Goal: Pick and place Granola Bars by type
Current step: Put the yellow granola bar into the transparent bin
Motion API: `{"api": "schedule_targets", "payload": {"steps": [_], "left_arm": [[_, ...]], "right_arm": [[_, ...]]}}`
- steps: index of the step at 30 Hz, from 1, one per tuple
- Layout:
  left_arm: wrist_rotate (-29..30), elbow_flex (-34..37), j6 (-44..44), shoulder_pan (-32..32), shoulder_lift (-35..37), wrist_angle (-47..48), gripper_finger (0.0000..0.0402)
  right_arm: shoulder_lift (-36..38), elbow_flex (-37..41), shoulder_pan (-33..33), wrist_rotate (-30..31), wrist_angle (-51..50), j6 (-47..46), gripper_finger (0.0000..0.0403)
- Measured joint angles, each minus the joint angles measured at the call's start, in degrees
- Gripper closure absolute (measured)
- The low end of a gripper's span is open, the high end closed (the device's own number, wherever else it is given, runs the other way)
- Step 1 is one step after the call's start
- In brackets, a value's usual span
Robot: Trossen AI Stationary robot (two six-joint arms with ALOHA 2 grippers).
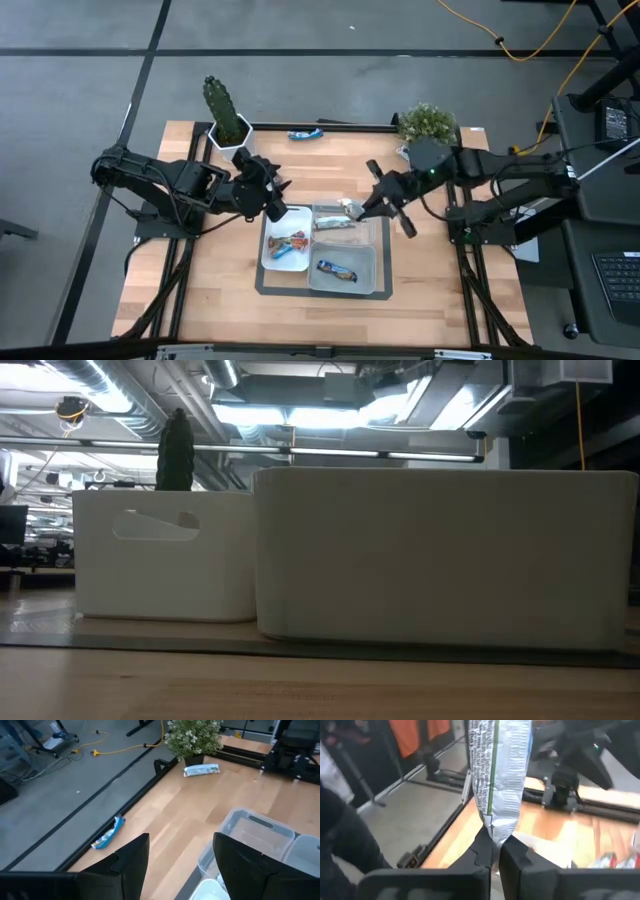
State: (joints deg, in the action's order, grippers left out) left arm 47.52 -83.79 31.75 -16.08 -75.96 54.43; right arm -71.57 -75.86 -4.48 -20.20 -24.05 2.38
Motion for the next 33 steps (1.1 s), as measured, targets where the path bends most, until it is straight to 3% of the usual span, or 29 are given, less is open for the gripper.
{"api": "schedule_targets", "payload": {"steps": [6, 10, 13, 19, 26, 33], "left_arm": [[-0.8, 0.0, -0.9, 0.0, 0.0, 0.2, 0.019], [-1.0, 0.0, -4.8, 0.0, 0.0, 0.2, 0.019], [-0.8, 0.0, -8.1, 0.0, 0.0, 0.2, 0.019], [-0.7, 0.0, -12.3, 0.1, 0.0, 0.3, 0.019], [-1.2, 0.0, -13.1, 0.1, 0.0, 0.2, 0.019], [-1.9, 0.0, -14.5, 0.1, 0.0, 0.2, 0.019]], "right_arm": [[-2.9, -0.3, -2.6, 14.4, -2.7, -16.6, 0.0384], [-7.6, -0.3, -3.3, 23.9, -12.2, -24.4, 0.0384], [-12.2, -0.3, -3.1, 27.4, -18.8, -26.2, 0.0384], [-19.9, -0.2, -1.9, 25.0, -24.5, -26.2, 0.0384], [-23.4, -0.2, -1.9, 20.4, -24.6, -28.3, 0.0377], [-24.0, -0.3, -0.9, 20.4, -26.1, -33.7, 0.0296]]}}
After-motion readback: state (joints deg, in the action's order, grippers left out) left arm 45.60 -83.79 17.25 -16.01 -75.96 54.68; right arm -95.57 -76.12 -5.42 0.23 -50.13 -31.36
